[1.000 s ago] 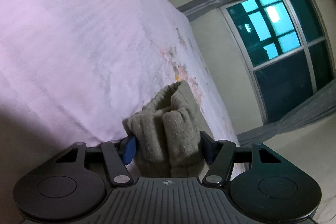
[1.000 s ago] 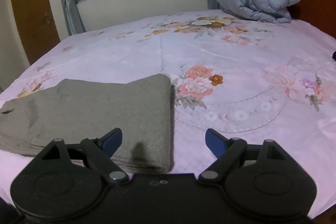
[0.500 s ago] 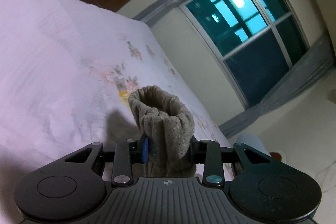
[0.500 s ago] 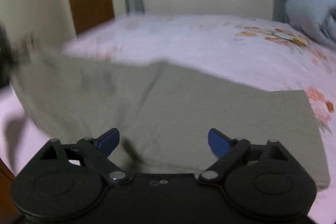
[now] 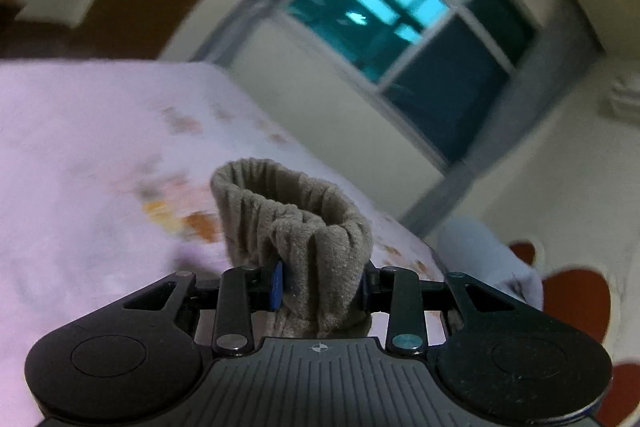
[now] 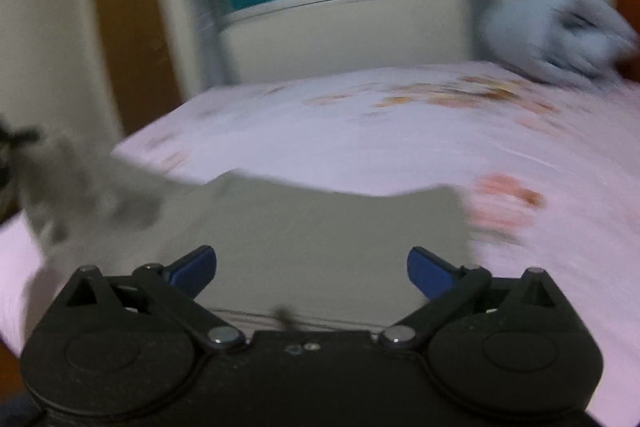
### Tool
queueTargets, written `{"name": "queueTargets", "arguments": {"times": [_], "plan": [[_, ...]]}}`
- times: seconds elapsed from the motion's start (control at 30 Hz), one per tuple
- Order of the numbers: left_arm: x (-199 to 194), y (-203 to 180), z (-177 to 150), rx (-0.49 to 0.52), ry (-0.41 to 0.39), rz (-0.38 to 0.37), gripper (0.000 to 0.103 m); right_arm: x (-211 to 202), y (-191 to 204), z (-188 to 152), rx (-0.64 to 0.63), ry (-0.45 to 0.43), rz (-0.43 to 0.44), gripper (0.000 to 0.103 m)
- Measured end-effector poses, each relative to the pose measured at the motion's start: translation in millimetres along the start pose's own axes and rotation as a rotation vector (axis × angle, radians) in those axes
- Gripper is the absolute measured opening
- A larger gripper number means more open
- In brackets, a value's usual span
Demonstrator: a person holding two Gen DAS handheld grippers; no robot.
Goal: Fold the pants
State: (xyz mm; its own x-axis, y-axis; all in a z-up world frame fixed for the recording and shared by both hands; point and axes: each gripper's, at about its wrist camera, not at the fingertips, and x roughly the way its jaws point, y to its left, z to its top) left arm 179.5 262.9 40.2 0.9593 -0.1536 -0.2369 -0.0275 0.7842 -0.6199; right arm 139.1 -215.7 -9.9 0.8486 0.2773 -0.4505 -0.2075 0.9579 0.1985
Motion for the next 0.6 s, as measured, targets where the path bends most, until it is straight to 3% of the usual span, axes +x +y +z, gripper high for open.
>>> {"name": "queueTargets", "arguments": {"times": [0.13, 0.27, 0.4, 0.5, 0.57, 0.6], "plan": [[20, -82, -14, 0.157, 0.037, -0.090, 0.034, -30, -81, 1, 0.216, -0.048, -0.112, 0.097], [54, -155, -54, 0.255, 0.130, -0.186, 0.034, -56, -137, -4, 0.374, -0.090, -0.162, 0.097], [94, -215, -124, 0.347, 0.282, -0.260, 0.035, -70, -164, -14, 0.415, -0.100, -0.173, 0.097], [125, -235, -200, 0.441, 0.424, -0.209, 0.036, -71, -177, -20, 0.466, -0.104, -0.161, 0.097], [135, -246, -251, 0.574, 0.522, -0.158, 0.056, -71, -182, -24, 0.487, -0.104, -0.168, 0.097], [122, -250, -265, 0.619, 0.485, -0.182, 0.068, -71, -186, -24, 0.493, -0.100, -0.165, 0.097]]}}
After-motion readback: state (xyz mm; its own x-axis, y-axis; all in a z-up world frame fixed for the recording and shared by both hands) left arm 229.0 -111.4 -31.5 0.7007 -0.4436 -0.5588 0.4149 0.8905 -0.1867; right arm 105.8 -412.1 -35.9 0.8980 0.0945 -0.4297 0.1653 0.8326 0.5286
